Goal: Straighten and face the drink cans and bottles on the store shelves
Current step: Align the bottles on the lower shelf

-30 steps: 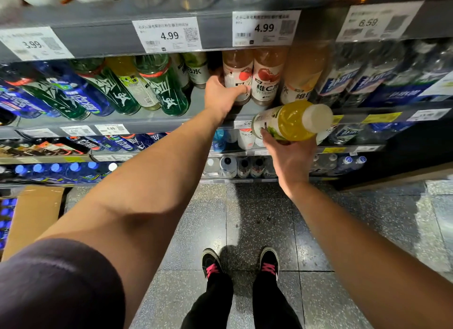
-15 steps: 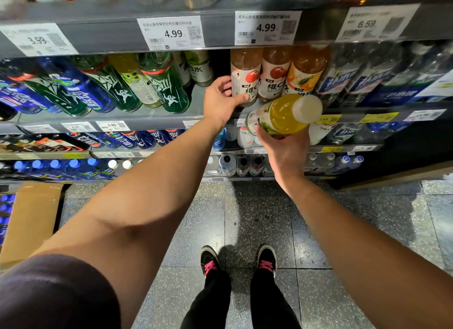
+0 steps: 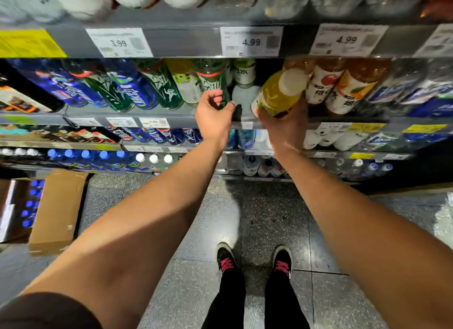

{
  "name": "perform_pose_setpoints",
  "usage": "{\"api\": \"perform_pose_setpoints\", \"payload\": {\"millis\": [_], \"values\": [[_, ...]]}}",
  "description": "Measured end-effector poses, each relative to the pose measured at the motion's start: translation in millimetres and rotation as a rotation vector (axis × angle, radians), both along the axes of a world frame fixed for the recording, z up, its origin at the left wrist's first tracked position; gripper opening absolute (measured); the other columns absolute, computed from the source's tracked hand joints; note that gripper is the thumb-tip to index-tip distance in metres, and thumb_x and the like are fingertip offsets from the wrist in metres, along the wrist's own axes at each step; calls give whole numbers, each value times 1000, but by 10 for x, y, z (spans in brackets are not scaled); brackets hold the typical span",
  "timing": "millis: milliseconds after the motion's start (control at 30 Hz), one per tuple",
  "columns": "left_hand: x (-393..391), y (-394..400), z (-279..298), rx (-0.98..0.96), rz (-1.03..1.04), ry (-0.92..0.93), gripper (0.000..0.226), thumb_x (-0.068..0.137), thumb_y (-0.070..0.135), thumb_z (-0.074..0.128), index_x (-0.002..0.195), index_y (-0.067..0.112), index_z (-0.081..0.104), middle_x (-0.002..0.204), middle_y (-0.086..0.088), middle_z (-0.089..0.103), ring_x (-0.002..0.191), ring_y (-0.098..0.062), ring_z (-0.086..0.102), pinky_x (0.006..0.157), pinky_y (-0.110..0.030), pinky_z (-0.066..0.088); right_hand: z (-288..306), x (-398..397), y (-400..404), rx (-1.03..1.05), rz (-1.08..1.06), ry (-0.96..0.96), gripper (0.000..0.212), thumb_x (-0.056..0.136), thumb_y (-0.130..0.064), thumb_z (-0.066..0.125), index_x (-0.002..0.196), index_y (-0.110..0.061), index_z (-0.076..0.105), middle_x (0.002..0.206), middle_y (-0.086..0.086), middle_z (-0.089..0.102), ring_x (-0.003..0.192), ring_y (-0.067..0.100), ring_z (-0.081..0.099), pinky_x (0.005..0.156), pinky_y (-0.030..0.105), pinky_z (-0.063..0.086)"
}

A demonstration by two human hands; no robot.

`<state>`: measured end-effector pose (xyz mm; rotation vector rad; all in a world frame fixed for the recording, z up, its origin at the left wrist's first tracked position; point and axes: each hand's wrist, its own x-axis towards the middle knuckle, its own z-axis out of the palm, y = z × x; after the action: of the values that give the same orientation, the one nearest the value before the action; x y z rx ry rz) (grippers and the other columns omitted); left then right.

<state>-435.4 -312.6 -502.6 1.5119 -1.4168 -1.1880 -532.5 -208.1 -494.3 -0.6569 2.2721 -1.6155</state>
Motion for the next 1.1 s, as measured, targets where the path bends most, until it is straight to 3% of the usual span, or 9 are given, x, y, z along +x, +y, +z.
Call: {"api": "perform_pose_setpoints", "payload": {"millis": [67,100,200,367,567,733,800,967,1100], "values": [[46,-35,24,-34,27,-31,29,76,11,80,95,22,61,89,3,63,83,-13,60,82,-27,51,-13,25,-104,-10,-1,-6,81,66,-38,87,133,-13,49,114,-10,56,102,-5,50,86,1,38],[67,-56,37,-46,51,-48,30,76,14,81,93,23,59,89,3,63,81,-12,59,78,-26,49,-6,35,-153,4,0,-2,80,66,-38,86,132,-13,50,114,-11,57,103,-4,51,86,0,37],[107,-119,64,-42,67,-84,34,75,20,84,92,24,54,90,5,62,80,-13,58,75,-25,47,19,67,-299,37,2,24,79,67,-40,85,131,-11,50,122,-2,63,110,11,58,95,22,45],[140,-216,68,-14,37,-83,45,72,20,86,102,17,53,104,-6,63,91,-21,60,84,-30,49,59,99,-469,60,-23,62,77,67,-42,80,131,-13,49,122,2,63,106,14,58,94,30,49],[169,-235,45,16,-11,-94,63,69,24,89,118,13,52,109,0,58,91,-12,52,74,-15,36,119,126,-612,200,-26,209,91,73,-40,77,144,-1,37,138,14,52,123,28,51,99,29,40],[114,-259,76,25,-41,-125,77,68,28,90,130,8,48,124,-6,61,106,-15,55,95,-21,40,98,131,-637,326,-63,229,92,78,-42,74,149,-3,30,147,13,43,130,28,45,102,31,39],[80,-272,96,13,-21,-146,75,67,33,90,127,10,50,122,-4,62,100,-11,52,90,-20,38,84,147,-618,352,-60,232,91,81,-46,71,150,-3,29,150,14,40,134,28,42,104,30,35],[-5,-264,154,-32,65,-235,69,69,48,84,122,16,56,121,2,65,108,-16,59,82,-22,37,27,133,-464,352,-22,206,75,87,-32,68,147,-4,33,147,14,44,133,27,43,103,24,30],[-29,-242,123,-68,61,-247,56,71,44,82,115,17,60,116,2,68,104,-16,62,82,-23,43,23,121,-264,328,-17,293,48,90,-24,62,128,3,51,126,19,56,118,32,51,99,37,39]]}}
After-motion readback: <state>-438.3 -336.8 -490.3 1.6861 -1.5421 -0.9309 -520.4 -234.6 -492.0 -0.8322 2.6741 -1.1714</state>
